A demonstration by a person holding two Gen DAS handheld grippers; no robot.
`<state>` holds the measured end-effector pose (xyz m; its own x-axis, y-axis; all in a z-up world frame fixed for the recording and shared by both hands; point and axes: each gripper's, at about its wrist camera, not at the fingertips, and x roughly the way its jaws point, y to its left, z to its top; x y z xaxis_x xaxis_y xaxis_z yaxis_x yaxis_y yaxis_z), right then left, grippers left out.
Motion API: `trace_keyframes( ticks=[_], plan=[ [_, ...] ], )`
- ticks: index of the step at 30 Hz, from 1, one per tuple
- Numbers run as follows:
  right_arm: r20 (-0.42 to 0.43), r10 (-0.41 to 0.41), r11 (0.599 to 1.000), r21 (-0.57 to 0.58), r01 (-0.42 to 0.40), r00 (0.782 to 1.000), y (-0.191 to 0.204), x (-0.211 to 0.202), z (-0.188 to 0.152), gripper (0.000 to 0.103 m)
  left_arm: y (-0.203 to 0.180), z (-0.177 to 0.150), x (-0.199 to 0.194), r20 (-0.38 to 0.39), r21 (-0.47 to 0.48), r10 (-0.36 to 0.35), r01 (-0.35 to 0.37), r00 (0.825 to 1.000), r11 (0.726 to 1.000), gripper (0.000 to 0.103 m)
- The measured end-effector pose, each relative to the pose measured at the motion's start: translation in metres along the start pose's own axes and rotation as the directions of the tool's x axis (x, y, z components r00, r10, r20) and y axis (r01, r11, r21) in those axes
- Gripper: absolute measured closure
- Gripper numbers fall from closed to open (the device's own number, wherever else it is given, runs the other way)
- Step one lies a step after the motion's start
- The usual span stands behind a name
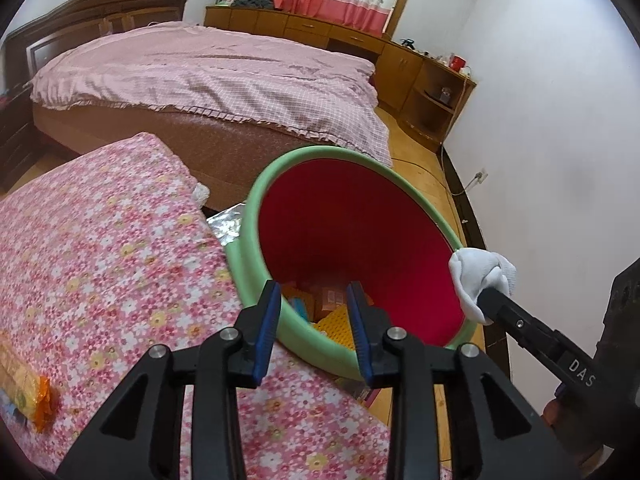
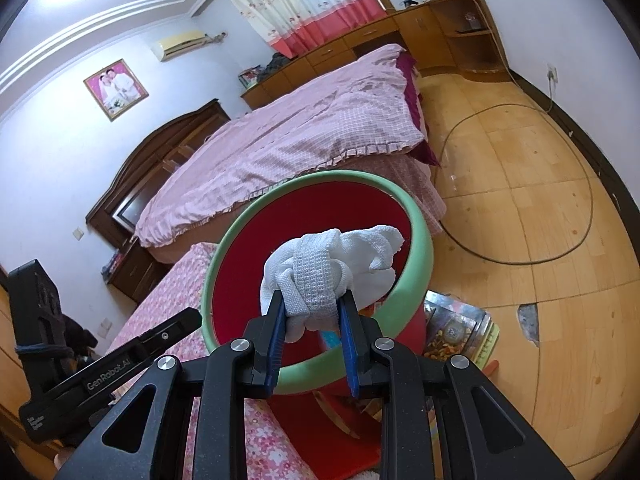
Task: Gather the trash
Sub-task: 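Open both tools to drop the box and sock into the bucket, then move both open tools back toward the snack bag and blue item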
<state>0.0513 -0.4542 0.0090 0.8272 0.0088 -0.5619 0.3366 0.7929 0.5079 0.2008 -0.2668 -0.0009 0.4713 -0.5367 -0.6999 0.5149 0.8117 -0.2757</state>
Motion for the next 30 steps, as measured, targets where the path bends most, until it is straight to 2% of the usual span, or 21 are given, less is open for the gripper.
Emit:
trace_keyframes(
  ticks=[13, 17, 22, 30],
  plan=[
    [-0.043, -0.033, 0.998, -0.049, 0.031, 0.999, 0.007, 0.029, 0.002, 0.075, 0.020, -0.004, -0.023, 0.026, -0.061, 0.036, -0.034, 0.999, 0.998, 0.069],
    [-0.064, -0.040, 0.998, -0.046, 0.037, 0.997, 0.006, 0.036, 0.001, 0.068, 0.029, -0.007, -0.031, 0.027, -0.082, 0.049, -0.046, 0.998, 0.996, 0.069],
    [-0.072, -0.035, 0.998, -0.046, 0.032, 0.997, 0.008, 0.036, 0.000, 0.068, 0.043, -0.013, -0.045, 0.032, -0.111, 0.076, -0.072, 0.997, 0.991, 0.069],
    [-0.063, -0.017, 0.998, -0.063, 0.013, 0.998, 0.022, 0.025, -0.003, 0.060, 0.072, -0.025, -0.072, 0.047, -0.169, 0.138, -0.128, 0.989, 0.977, 0.069]
  ],
)
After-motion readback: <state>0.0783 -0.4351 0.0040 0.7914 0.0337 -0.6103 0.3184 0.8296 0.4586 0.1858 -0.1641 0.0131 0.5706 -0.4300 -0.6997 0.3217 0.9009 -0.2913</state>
